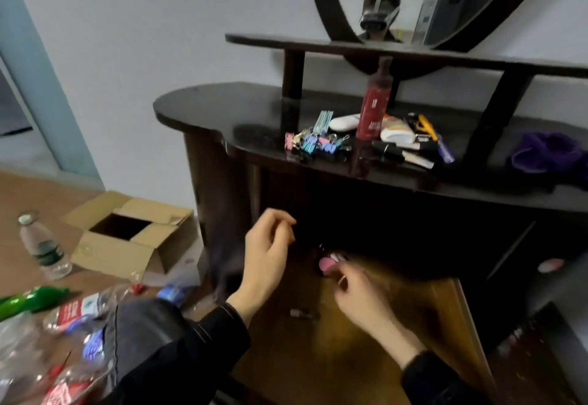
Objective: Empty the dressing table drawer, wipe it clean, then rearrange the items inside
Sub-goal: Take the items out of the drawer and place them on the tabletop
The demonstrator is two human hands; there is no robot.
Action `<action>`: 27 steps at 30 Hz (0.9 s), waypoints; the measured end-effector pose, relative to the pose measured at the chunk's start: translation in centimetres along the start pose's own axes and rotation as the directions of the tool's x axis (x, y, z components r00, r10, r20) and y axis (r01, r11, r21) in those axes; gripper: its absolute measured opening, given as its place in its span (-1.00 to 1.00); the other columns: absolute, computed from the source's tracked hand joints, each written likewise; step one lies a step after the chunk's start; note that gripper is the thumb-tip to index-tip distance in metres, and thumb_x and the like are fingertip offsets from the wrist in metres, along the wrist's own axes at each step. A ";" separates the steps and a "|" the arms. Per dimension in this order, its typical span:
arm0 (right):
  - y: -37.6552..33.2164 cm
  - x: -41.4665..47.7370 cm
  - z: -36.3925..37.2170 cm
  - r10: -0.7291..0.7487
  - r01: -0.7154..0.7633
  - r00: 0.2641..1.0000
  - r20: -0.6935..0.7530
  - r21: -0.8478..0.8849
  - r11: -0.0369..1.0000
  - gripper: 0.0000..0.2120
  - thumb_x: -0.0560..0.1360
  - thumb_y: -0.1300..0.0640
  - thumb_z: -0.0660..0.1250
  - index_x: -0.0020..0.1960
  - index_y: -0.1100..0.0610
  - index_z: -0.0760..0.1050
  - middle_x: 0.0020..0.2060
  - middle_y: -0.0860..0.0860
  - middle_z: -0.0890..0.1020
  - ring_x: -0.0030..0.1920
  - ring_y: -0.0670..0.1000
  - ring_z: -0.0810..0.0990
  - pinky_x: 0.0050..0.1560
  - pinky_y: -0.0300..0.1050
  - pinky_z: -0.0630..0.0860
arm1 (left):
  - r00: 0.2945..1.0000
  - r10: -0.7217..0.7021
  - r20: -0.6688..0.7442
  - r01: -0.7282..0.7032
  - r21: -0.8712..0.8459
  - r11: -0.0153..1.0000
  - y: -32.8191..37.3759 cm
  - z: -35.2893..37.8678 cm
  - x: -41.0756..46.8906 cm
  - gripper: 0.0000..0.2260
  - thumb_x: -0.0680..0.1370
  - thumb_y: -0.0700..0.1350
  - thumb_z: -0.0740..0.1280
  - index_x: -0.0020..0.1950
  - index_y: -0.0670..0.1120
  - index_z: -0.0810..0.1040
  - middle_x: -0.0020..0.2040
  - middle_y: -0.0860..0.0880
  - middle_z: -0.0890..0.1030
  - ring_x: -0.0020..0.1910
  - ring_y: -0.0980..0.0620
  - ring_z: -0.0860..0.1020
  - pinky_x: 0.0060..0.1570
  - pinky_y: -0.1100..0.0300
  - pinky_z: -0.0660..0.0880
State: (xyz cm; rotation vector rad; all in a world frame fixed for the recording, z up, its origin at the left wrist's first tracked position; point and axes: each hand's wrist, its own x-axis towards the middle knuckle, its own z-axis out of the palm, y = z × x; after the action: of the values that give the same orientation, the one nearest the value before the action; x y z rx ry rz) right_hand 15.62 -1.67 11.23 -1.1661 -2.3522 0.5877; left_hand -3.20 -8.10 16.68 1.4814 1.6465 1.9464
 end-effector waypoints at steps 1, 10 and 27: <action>1.0 0.3 1.6 0.076 -0.071 0.992 0.099 -0.046 0.996 -0.73 0.61 0.11 0.31 0.25 -0.17 0.49 0.20 -0.19 0.56 -0.02 -0.14 0.62 -0.08 -0.27 0.58 | 0.992 -0.101 0.079 0.099 0.024 0.995 -1.2 0.7 -1.1 -0.81 0.55 -0.19 0.17 -0.05 0.04 0.54 -0.30 -0.01 0.57 -0.31 -0.01 0.54 -0.29 0.03 0.48; 2.1 1.5 9.6 0.321 -0.179 0.839 0.439 -0.334 0.925 -0.81 0.63 0.08 0.26 0.23 0.00 0.51 0.10 0.00 0.61 0.09 0.06 0.63 0.08 -0.07 0.61 | 0.763 -0.569 0.307 0.453 0.374 0.809 -8.2 3.5 -4.6 -0.66 0.37 -0.31 0.10 0.01 -0.03 0.52 -0.23 0.00 0.63 -0.27 0.05 0.60 -0.31 0.10 0.56; 8.3 5.0 3.7 0.504 -0.479 0.859 -0.091 0.203 0.854 -0.92 0.61 0.01 0.33 0.03 -0.06 0.60 -0.09 -0.07 0.70 -0.21 -0.13 0.59 -0.30 -0.28 0.44 | 0.119 -0.937 0.330 0.894 -0.446 -0.043 -9.9 6.5 -3.7 -0.92 0.64 -0.34 0.15 0.06 -0.24 0.42 -0.06 -0.23 0.41 -0.18 -0.12 0.44 -0.28 -0.03 0.52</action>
State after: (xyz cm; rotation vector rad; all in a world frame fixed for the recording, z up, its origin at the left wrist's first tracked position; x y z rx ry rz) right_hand 16.00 6.36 4.61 -1.6805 -1.8333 0.8298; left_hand -0.67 -2.88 5.69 -0.1716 1.2163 1.3036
